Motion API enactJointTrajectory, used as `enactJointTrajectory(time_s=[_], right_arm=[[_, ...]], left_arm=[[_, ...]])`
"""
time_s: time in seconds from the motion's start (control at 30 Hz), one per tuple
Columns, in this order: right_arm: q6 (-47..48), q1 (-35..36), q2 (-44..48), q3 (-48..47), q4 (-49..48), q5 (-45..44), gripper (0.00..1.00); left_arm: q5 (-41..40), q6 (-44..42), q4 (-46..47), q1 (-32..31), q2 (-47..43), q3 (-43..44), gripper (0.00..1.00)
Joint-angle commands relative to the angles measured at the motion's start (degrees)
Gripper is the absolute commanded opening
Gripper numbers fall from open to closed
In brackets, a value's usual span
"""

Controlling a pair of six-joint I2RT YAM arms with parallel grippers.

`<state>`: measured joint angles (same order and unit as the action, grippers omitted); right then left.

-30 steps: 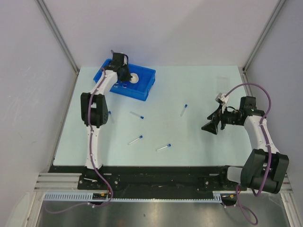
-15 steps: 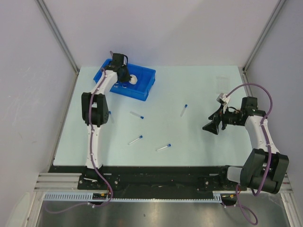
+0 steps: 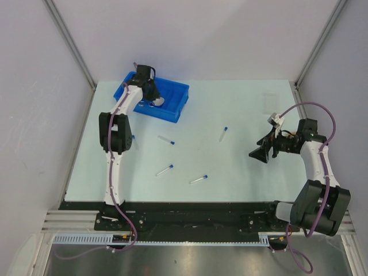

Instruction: Organize the chemistry lab equipment

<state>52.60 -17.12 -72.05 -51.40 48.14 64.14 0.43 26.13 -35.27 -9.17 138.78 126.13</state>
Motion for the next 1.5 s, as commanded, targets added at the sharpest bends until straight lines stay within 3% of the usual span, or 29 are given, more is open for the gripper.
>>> enactJointTrajectory(time_s=[0.0, 0.13, 0.27, 0.47, 0.67, 0.8, 0.9, 1.1, 1.3, 1.47], right_arm=[[1.36, -1.24, 1.12, -0.02, 0.46, 2.22, 0.91], [1.89, -2.21, 1.56, -0.02, 0.81, 2.22, 0.91], [2.42, -2.83, 2.09, -0.02, 0.82, 1.43, 0.91], [-2.31, -4.84, 2.88, -0.11, -2.43, -1.12, 0.94], [-13.54, -5.46, 6.75, -4.40, -7.45, -12.79, 1.00], [-20.85, -5.38, 4.12, -12.47, -6.57, -21.05, 0.99], [-26.13, -5.38, -1.06, -18.80, -4.47, -25.45, 0.99], [-33.34, -5.03, -13.19, -28.57, -0.43, -32.23, 0.97], [-34.67, -3.27, -20.58, -34.38, -2.79, -38.38, 1.00], [-26.60, -0.81, -27.08, -41.84, 5.88, -32.26, 1.00]], left_arm=[[1.68, 1.64, 0.37, 0.55, -5.35, 2.98, 0.32], [3.69, 1.20, 0.99, 1.43, -10.27, 2.81, 0.43], [4.49, 0.06, 5.97, 1.61, -20.35, -3.06, 0.64], [6.07, -2.40, 18.62, 1.96, -40.55, -24.23, 0.84], [10.37, -1.35, 28.48, 6.26, -61.94, -49.10, 1.00], [19.14, 2.86, 33.85, 15.03, -74.33, -67.10, 1.00], [26.96, 4.19, 34.30, 19.80, -80.76, -73.80, 1.00], [32.09, -3.53, 25.87, 20.24, -87.35, -79.44, 1.00], [32.71, -6.53, 26.65, 19.80, -93.85, -88.59, 1.00], [35.51, -5.22, 26.56, 19.54, -97.82, -94.83, 1.00]])
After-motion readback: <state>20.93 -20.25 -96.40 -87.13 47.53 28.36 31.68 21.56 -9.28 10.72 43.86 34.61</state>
